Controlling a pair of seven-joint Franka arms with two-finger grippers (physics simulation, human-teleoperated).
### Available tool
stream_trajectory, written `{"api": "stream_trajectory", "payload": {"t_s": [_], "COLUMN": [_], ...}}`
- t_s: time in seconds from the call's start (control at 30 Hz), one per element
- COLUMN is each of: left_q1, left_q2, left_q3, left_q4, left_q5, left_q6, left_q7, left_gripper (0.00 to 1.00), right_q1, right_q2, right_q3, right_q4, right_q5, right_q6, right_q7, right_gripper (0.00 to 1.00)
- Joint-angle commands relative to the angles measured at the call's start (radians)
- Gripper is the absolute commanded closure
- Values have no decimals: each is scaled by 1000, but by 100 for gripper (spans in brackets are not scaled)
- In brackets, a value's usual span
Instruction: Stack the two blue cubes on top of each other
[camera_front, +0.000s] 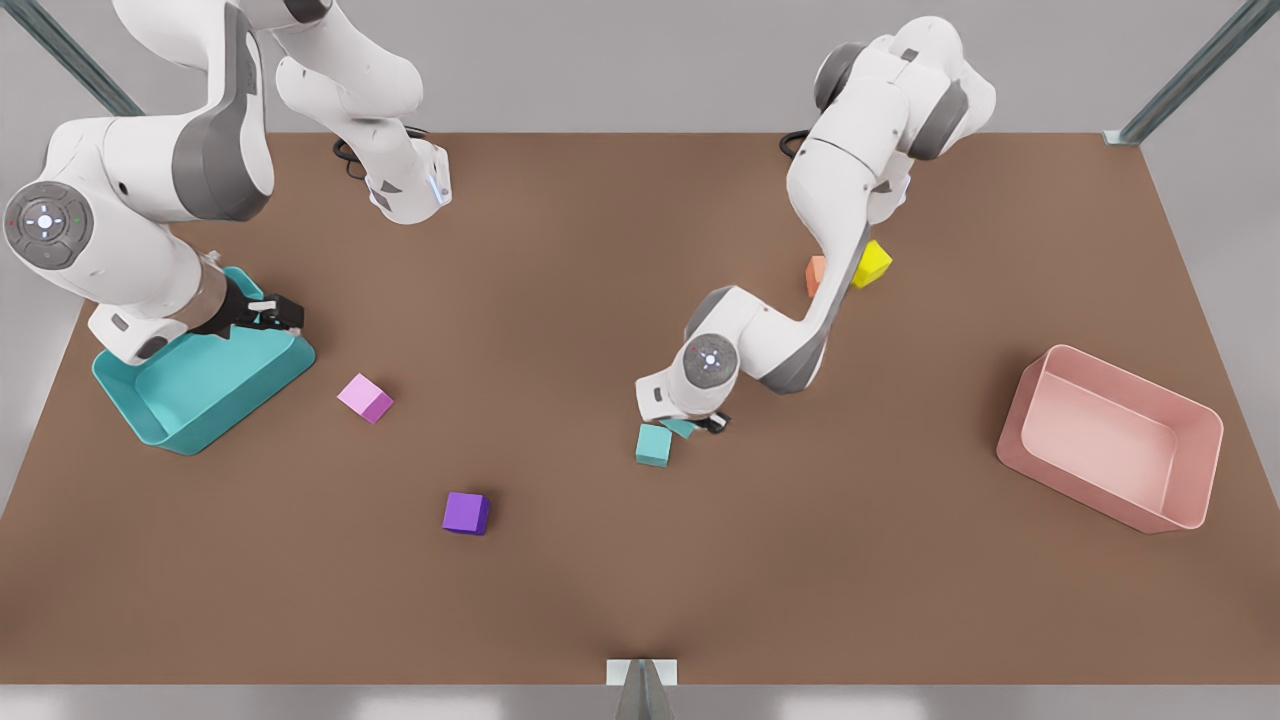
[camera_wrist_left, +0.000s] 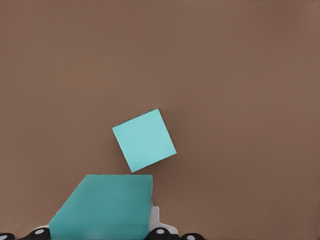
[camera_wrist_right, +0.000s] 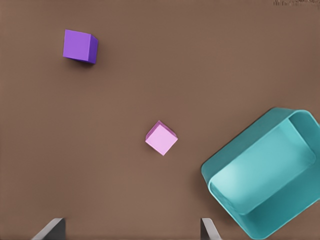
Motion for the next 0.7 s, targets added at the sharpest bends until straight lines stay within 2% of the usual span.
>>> {"api": "stream_trajectory", "payload": {"t_s": [0.0, 0.1, 0.27, 0.6, 0.63, 0.67], "left_q1": [-5, -25, -25, -22, -25, -25], "left_q2": [23, 121, 200, 215, 218, 218], "left_q3": [0, 1, 4, 4, 4, 4], "left_q4": [29, 178, 296, 293, 293, 293], "left_q5": [-10, -9, -9, -9, -9, -9], "left_q6": [-55, -55, -48, -40, -38, -38], "left_q7": [-745, -773, -796, -811, -811, -811], "left_gripper": [33, 33, 33, 31, 30, 24], "right_q1": [0, 0, 0, 0, 2, 2], "right_q2": [0, 9, 10, 18, 18, 19], "right_q3": [0, 0, 0, 2, 2, 2], "right_q4": [1, 1, 3, 4, 4, 4], "right_q5": [0, 0, 0, 2, 2, 2], "right_q6": [3, 3, 3, 8, 8, 8], "right_q7": [-52, -52, -52, -50, -50, -50], "right_gripper": [0, 0, 0, 0, 0, 0]}}
